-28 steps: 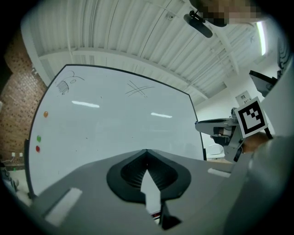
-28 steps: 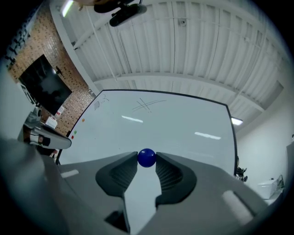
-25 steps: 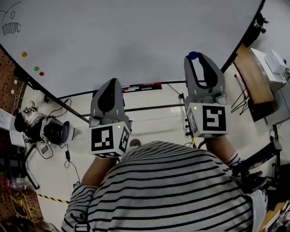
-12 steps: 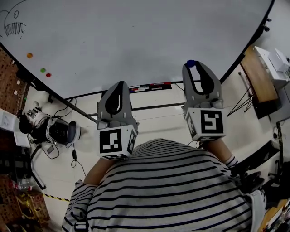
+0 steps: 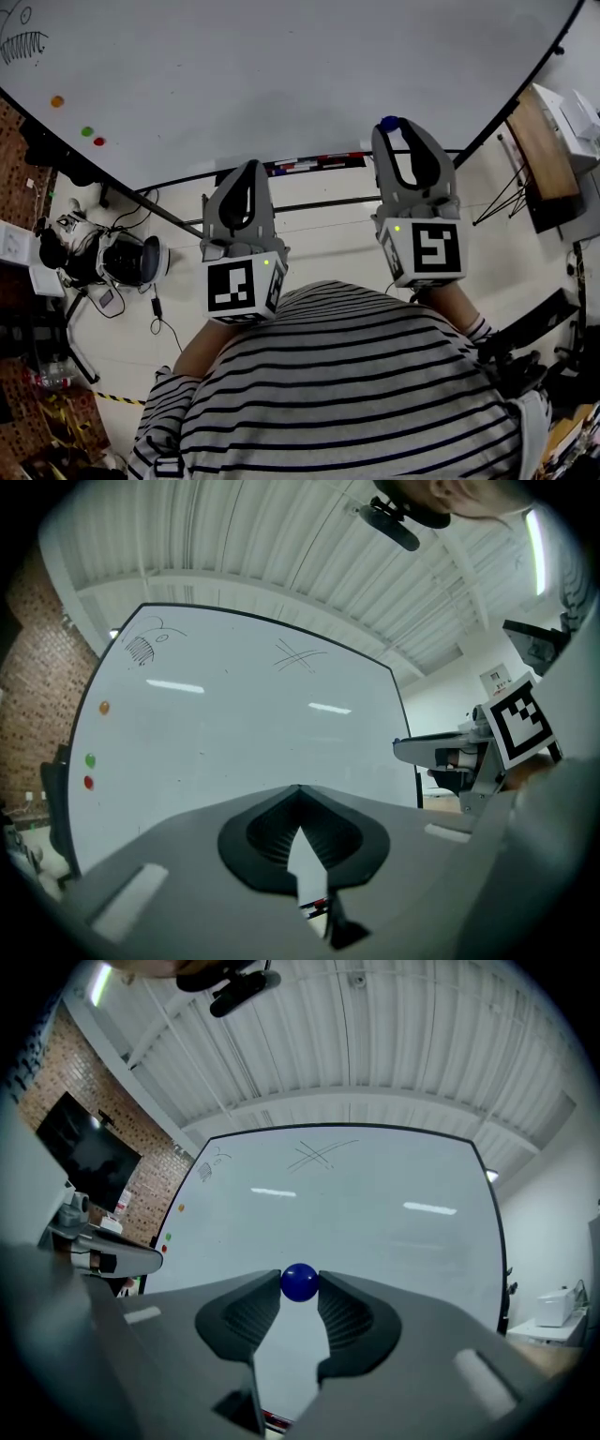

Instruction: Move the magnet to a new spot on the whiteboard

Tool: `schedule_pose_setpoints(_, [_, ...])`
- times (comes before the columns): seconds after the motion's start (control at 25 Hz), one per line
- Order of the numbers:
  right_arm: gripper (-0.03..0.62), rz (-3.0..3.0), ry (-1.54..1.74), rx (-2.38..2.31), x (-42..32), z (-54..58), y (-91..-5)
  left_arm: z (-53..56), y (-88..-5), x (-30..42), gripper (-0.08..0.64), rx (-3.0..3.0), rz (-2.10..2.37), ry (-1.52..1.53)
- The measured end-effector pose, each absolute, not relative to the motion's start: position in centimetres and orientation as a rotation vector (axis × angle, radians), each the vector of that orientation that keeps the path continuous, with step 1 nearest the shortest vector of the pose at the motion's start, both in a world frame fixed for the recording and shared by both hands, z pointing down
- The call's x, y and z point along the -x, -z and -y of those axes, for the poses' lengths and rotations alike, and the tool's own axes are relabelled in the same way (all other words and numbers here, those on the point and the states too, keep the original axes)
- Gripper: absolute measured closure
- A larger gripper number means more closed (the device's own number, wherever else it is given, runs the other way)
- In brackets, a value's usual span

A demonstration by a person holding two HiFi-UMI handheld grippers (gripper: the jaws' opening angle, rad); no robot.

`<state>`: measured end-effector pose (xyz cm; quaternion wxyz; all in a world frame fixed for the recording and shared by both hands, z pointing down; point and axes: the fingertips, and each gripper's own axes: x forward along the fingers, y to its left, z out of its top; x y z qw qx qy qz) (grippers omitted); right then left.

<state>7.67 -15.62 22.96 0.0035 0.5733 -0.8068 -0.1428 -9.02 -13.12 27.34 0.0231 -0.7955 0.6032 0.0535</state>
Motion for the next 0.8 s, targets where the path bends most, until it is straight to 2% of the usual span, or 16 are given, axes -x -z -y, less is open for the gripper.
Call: schedule_pose_setpoints(0.8, [0.468, 2.543, 0.477, -1.749, -5.2, 18.4, -23.2, 14.5, -28.0, 10.8, 0.545, 2.457, -1.893, -0.125])
